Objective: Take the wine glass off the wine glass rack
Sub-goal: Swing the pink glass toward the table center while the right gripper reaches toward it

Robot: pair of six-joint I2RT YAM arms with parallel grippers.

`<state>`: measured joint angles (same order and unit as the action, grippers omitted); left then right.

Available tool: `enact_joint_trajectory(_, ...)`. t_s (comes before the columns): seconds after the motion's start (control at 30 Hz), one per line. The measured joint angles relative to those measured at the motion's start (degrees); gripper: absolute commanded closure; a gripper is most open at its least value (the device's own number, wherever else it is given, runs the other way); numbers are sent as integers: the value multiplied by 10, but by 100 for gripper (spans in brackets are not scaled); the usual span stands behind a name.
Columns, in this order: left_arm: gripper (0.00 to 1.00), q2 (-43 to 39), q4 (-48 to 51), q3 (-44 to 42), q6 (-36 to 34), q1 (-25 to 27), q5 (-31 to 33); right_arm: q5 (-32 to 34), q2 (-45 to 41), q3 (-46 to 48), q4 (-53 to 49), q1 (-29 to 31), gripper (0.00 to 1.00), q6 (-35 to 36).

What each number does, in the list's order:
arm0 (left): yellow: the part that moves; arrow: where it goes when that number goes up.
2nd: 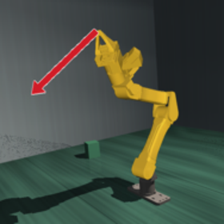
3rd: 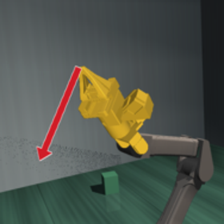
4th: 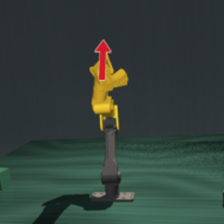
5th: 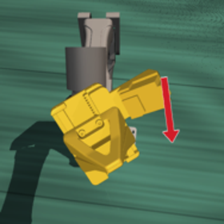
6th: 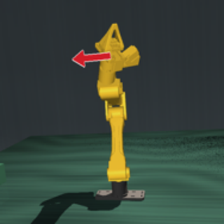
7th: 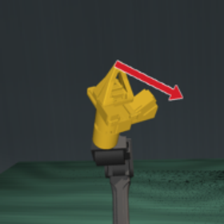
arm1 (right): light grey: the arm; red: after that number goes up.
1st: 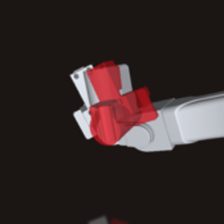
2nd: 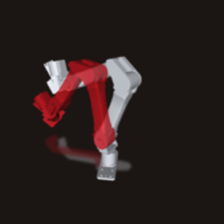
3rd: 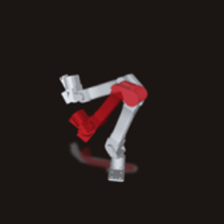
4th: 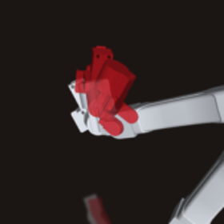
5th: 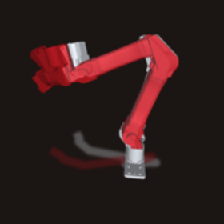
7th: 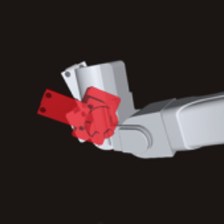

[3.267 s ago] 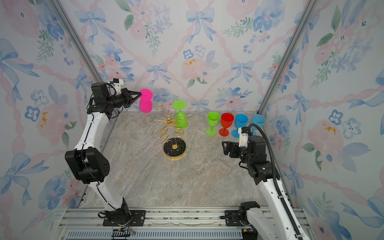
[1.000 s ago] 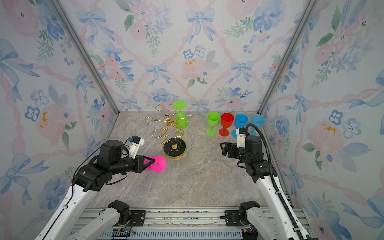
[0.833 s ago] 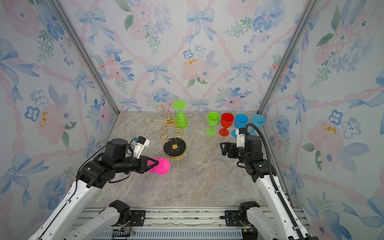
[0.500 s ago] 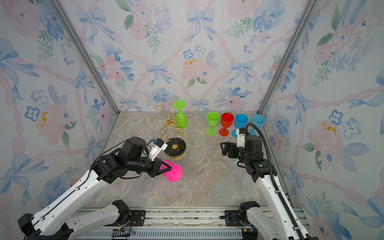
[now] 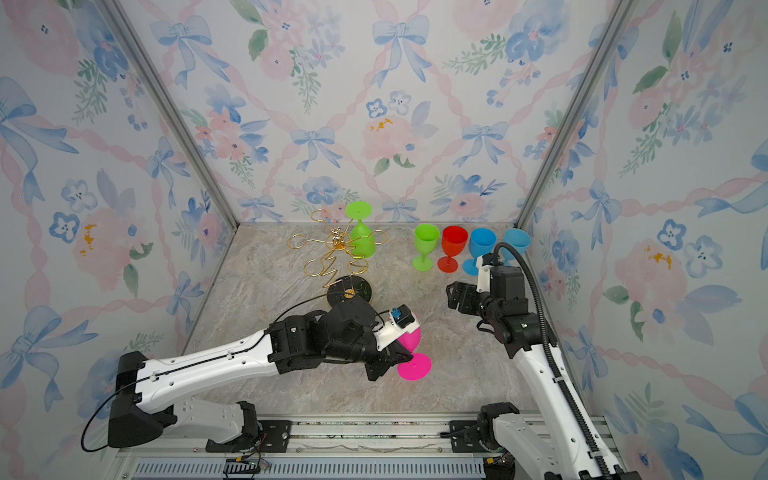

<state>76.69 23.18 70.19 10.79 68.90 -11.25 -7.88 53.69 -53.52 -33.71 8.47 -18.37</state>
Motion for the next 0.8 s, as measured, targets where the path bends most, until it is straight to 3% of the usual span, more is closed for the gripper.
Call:
enact_joint_trajectory(0.13, 100, -10, -49, -21, -87, 21, 65, 6, 12, -11, -30, 0, 12, -1)
enact_joint_trajectory(0.4, 100, -94, -186, -196, -290, 80, 205, -27, 49, -67, -82, 1, 15, -7)
enact_joint_trajectory(0.57, 100, -95, -263, -267, -400, 91, 302, -48, 72, -130, -120, 3, 16, -9)
enact_joint_trajectory(0.8, 100, -92, -377, -355, -542, 121, 377, -91, 87, -178, -162, 33, 17, -30)
